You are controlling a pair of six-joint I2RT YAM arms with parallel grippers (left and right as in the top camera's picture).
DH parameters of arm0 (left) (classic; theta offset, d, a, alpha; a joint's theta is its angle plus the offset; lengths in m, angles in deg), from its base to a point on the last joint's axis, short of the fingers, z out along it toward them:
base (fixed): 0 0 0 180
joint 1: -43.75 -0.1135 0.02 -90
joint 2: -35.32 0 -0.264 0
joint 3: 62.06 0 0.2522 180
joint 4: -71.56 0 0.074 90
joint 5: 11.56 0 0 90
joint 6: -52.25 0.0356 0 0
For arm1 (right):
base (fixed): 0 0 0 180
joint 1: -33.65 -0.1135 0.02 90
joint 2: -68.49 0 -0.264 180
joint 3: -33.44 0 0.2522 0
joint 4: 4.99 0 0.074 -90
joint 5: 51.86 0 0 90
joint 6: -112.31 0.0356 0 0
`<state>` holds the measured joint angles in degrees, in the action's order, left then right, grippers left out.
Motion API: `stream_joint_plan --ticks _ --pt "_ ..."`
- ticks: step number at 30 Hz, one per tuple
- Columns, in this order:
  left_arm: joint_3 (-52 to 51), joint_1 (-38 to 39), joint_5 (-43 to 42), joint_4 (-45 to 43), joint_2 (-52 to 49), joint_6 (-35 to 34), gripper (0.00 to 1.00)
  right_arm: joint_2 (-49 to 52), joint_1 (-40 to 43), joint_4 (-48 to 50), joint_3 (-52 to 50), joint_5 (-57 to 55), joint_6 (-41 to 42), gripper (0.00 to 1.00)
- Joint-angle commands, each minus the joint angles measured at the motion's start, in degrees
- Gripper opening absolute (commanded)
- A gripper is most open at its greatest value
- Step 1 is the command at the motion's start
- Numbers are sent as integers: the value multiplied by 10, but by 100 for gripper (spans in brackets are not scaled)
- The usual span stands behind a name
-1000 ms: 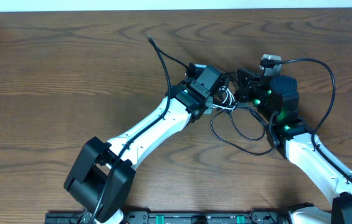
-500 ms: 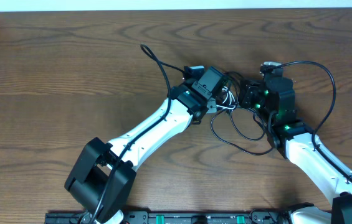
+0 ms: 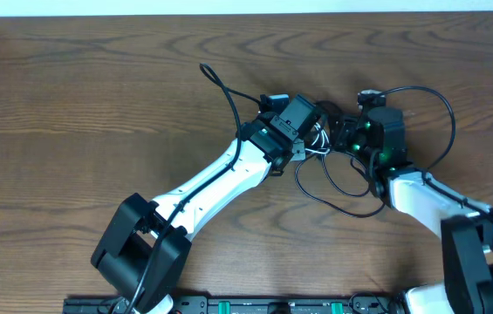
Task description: Untangle cables
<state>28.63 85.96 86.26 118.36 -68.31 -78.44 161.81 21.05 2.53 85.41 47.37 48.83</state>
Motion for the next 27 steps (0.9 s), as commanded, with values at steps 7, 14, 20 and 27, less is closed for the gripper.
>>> stream_joint_plan --ticks 7,14,20,27 --pt "-1 0 4 1 -1 -5 55 17 10 38 2 95 -4 1" --pt "-1 0 3 0 -1 -6 55 17 26 112 2 217 40 1" --pt "-1 0 5 -17 -1 -57 54 17 62 156 2 346 78 1" --pt "-1 0 39 -52 -1 -110 47 17 71 194 2 424 88 1"
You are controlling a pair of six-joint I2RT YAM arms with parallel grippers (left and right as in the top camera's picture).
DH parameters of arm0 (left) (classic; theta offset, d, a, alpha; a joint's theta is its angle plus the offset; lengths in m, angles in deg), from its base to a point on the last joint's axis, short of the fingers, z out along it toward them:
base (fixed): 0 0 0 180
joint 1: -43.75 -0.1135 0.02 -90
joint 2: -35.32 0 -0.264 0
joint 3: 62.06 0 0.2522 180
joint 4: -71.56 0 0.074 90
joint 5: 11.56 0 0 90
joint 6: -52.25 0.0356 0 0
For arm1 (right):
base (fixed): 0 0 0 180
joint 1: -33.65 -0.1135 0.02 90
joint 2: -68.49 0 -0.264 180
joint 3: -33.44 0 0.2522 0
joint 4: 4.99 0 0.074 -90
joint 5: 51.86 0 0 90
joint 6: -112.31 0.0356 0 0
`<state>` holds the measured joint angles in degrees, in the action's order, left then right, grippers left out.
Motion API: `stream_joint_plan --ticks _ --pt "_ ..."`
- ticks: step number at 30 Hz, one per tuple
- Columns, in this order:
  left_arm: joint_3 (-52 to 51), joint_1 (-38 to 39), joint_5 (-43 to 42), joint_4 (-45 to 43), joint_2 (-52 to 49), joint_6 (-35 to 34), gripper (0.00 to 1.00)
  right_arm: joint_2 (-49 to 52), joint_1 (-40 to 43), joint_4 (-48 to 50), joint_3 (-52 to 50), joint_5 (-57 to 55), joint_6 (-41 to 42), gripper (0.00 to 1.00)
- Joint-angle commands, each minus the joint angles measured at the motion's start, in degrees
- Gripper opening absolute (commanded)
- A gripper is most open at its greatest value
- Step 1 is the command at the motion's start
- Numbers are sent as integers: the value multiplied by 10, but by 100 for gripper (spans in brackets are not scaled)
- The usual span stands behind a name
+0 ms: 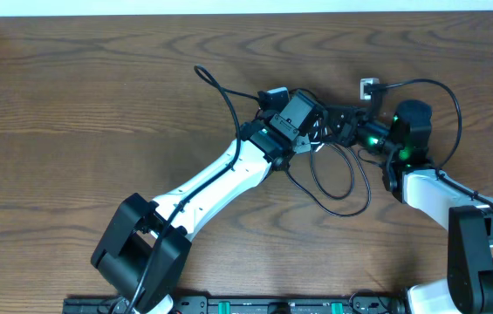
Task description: Untangle cables
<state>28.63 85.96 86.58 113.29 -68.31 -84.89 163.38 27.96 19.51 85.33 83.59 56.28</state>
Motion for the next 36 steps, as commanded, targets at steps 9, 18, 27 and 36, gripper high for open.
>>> stream_joint_plan --ticks 9,18,27,36 --pt "-1 0 39 -7 -1 -77 68 2 2 75 3 105 52 1" --pt "-1 10 38 -7 -1 -90 68 2 -3 129 3 117 105 1" --pt "-1 55 35 -17 -1 -91 68 2 -3 134 3 113 128 1" --pt "-1 61 35 -6 -6 -91 68 2 5 177 3 108 185 1"
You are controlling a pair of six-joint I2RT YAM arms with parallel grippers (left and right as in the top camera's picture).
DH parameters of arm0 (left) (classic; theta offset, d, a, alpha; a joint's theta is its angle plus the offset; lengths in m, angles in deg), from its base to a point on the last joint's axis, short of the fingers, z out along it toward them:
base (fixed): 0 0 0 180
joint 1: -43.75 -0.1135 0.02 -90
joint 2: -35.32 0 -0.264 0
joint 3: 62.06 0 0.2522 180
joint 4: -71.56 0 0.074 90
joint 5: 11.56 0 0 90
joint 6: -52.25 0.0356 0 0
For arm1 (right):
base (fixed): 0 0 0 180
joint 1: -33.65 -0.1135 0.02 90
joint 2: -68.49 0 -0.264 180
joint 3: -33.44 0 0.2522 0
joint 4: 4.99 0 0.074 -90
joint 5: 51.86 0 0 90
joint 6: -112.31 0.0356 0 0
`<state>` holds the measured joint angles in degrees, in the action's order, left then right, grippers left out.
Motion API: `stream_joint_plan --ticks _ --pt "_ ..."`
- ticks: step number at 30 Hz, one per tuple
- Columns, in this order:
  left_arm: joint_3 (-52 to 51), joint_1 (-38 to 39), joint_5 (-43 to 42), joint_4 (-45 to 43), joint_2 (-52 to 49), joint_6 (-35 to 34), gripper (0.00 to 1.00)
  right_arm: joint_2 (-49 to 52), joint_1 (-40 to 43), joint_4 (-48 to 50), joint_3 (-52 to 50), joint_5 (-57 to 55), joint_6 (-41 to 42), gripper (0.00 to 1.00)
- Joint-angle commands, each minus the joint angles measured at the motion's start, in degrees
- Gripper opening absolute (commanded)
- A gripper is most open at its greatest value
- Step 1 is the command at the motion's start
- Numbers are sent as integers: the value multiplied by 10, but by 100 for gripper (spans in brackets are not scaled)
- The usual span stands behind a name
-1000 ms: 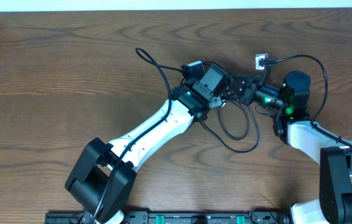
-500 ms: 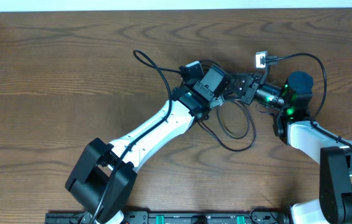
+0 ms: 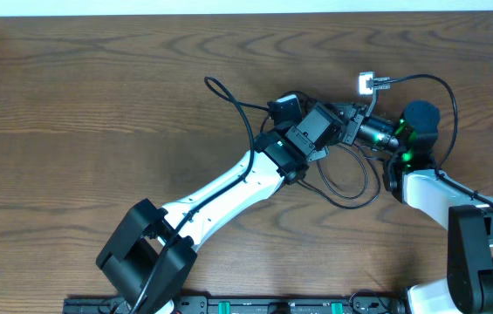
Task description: Untangle cables
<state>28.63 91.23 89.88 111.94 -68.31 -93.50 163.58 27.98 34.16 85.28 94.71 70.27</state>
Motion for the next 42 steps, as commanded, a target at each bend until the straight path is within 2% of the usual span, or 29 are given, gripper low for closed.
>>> stream_joint_plan --ticks 1,4,11,22,25,28,32,34,38,42 --pt "-1 9 1 8 -10 -5 68 0 5 41 3 -7 56 1" --pt "-1 12 -6 11 -35 -5 68 0 5 86 3 -25 98 1" --pt "-1 12 -20 16 -59 -5 68 0 24 102 3 -25 123 1" --pt "-1 12 -17 29 -60 -2 68 0 84 106 3 -20 119 1" --pt "-1 12 -10 29 -60 13 68 0 98 80 3 -6 36 1" --pt "-1 12 -6 29 -60 19 68 0 102 16 3 9 -149 1" --pt "-1 12 -6 29 -60 21 68 0 101 13 3 12 -367 1" --pt "-1 12 -6 29 -60 22 68 0 101 -5 3 12 -441 1" --pt "-1 12 -6 29 -60 33 68 0 101 -64 3 -45 -531 1" --pt "-1 12 -6 29 -60 37 68 0 101 -81 3 -106 -552 1"
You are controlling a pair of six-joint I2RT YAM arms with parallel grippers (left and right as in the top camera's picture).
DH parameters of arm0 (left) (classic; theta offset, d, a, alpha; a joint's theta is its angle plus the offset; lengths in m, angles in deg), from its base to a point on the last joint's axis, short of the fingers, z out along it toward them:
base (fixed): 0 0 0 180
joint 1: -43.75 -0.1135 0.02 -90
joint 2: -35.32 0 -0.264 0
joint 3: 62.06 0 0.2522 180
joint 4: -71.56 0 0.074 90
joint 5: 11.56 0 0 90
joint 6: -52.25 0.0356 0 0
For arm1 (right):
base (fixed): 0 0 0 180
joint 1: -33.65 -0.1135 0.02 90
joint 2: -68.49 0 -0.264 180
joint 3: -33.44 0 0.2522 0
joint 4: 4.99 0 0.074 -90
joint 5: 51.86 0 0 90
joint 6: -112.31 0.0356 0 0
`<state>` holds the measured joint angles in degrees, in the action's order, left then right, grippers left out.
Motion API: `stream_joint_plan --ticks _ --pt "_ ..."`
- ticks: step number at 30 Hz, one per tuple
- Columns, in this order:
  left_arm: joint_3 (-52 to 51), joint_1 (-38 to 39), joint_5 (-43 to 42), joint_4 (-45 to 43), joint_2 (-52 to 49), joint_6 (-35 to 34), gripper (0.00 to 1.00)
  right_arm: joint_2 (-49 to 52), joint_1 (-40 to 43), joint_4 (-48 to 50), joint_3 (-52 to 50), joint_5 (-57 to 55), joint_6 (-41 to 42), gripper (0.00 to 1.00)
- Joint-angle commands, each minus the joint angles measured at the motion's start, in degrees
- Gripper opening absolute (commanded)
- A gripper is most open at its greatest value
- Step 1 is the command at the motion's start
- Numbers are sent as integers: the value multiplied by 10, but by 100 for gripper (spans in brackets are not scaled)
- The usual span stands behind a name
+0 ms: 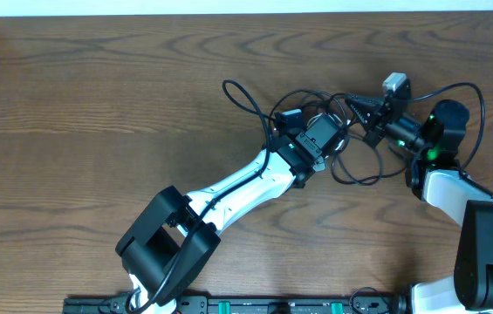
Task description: Untangle cables
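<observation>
A tangle of thin black cable (239, 96) lies right of the table's middle, bunched between both grippers. One loop (359, 181) sags toward the front and an arc (455, 86) runs over the right arm. A white connector (394, 84) sits at the cable's end, just behind the right gripper. My left gripper (338, 124) reaches into the knot from the lower left, its fingers mostly hidden under the wrist housing, apparently shut on a strand. My right gripper (368, 113) points left into the knot, closed on the cable near the connector.
The brown wooden table (98, 131) stretches wide to the left and front. A white wall edge (229, 7) runs along the back. A black rail (255, 305) with the arm bases lines the front edge.
Both grippers have shifted right and the tangle with them. The white connector now sits farther right, and the cable's left loop has moved right. The front loop is smaller.
At first both grippers met at the knot, with a big loop lying in front. Then the right gripper was farther right and the white connector showed behind it. Later the left arm stood farther right. Now the whole bundle sits farther right, stretched between the grippers.
</observation>
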<state>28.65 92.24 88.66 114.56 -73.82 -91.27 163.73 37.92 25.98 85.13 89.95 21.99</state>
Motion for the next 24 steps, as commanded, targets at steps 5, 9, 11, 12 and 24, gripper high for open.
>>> stream_joint_plan --ticks 5,9,11,12,24 --pt "-1 2 6 3 -5 14 68 -2 2 1 5 -130 -103 1" --pt "-1 2 6 0 -5 14 68 -25 2 55 7 -161 -92 1" --pt "-1 2 6 -3 -5 14 68 -49 2 73 7 -161 -85 1" --pt "-1 2 6 -4 -5 14 68 -76 2 79 7 -161 -80 1" --pt "-1 2 5 -9 -5 14 68 -148 -7 -200 7 -250 -93 1"
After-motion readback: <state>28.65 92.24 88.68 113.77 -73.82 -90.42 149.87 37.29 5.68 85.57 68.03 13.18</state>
